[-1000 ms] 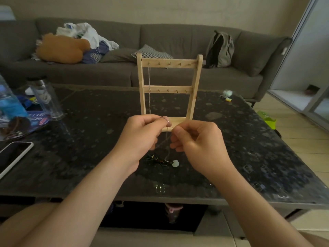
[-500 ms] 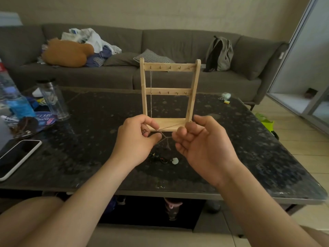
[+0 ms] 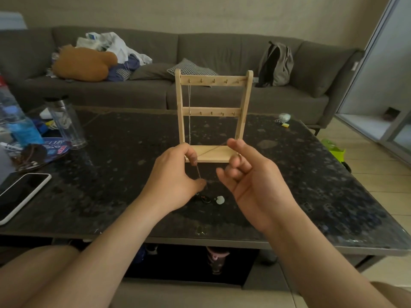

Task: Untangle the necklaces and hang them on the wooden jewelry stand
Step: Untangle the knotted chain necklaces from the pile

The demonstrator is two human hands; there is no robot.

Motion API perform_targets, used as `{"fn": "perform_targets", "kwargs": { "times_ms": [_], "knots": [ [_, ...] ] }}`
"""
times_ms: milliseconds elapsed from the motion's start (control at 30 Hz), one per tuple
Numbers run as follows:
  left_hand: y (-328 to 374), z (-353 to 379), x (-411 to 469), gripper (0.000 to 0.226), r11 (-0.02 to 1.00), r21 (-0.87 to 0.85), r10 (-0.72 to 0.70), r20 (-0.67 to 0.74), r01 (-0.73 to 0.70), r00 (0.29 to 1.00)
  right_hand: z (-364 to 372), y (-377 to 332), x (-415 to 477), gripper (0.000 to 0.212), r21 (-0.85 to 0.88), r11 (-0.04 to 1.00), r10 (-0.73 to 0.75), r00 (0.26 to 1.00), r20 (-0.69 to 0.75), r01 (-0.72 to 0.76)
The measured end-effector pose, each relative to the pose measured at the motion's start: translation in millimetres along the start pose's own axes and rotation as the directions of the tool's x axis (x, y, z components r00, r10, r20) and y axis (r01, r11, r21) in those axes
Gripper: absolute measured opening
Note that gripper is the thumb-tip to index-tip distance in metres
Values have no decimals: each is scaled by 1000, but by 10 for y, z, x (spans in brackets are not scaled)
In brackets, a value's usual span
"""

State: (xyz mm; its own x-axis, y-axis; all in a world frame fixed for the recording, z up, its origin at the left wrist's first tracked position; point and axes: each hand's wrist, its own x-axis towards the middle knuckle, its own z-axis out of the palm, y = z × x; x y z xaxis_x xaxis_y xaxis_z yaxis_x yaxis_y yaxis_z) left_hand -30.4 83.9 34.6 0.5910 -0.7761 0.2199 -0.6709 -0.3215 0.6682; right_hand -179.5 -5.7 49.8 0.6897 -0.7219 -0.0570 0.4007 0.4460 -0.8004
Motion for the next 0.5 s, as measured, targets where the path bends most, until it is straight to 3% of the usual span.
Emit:
{"fn": "perform_targets", "kwargs": {
  "times_ms": [133,233,333,500],
  "knots": [
    [47,-18,-16,52,996,87,11,60,-17,998,-14,-46,-3,17,121,984,125,992,29,-127],
    [21,-23,-10,51,996,91,-9,50,5,999,-32,-76,25,6,148,982,116,992,40,-121],
    [-10,-20,5,44,995,74,-69,49,65,996,-54,-110,30,9,-136,991,17,999,-31,-21],
    [-31,-16,10,42,991,-43,-126,40,128,991,-109,-77,17,28,-663,748,-210,952,-224,9]
  ]
}}
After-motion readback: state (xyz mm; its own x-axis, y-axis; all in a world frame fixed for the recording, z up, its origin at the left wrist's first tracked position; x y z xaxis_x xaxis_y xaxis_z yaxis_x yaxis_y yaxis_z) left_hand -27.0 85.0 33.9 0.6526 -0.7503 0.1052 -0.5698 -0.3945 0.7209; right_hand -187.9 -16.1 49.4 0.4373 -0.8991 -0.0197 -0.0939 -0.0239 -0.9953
